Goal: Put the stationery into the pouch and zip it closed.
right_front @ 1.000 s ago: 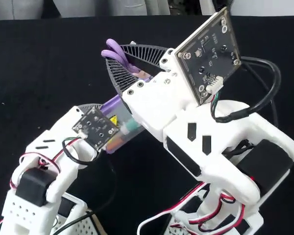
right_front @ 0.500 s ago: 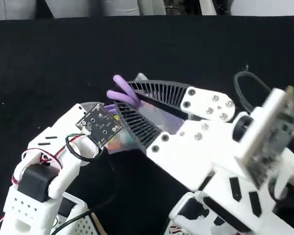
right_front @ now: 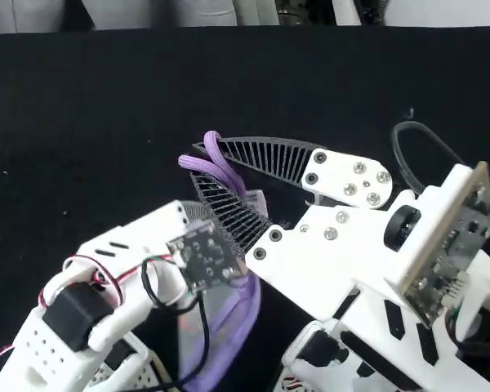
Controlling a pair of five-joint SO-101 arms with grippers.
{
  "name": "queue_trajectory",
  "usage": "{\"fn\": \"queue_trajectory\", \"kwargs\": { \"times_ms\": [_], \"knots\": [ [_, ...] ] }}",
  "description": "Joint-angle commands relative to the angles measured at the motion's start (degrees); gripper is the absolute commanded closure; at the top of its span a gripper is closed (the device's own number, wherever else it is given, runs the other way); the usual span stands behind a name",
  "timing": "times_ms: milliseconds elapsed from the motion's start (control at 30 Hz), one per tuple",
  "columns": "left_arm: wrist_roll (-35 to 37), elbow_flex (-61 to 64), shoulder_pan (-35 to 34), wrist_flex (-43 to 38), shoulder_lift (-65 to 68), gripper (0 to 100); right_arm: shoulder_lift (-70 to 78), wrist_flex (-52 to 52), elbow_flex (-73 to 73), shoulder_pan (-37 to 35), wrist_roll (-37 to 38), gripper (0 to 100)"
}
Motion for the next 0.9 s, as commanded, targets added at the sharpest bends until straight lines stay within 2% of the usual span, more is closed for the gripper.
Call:
{"fn": "queue_trajectory", "kwargs": {
  "times_ms": [0, 167, 367, 533, 667, 733, 867],
  "knots": [
    [-0.79, -3.03, 2.95, 4.31, -0.26, 85, 0.04, 0.18, -1.8, -0.44, 2.73, 98.7],
    [-4.04, -3.03, 2.86, 7.47, -0.26, 85, 0.04, -3.69, 3.56, 3.6, 3.52, 98.7],
    [-5.63, -3.03, 1.63, 10.81, -0.35, 85, -0.4, -16.0, 16.31, 12.22, 3.16, 98.7],
    [-5.1, -4.44, 1.98, 12.4, -0.35, 85, -0.48, -23.03, 23.6, 11.96, -1.41, 98.7],
    [-0.88, -4.35, 2.15, 11.96, -0.35, 85, -0.48, -24.0, 24.48, 10.99, -4.66, 98.7],
    [0.97, -3.82, 5.14, 11.87, -0.26, 85, -0.48, -24.26, 24.48, 9.85, -7.65, 98.7],
    [5.98, -1.89, 15.43, 11.25, -0.26, 85, -0.13, -24.79, 24.75, 6.51, -9.85, 98.7]
  ]
}}
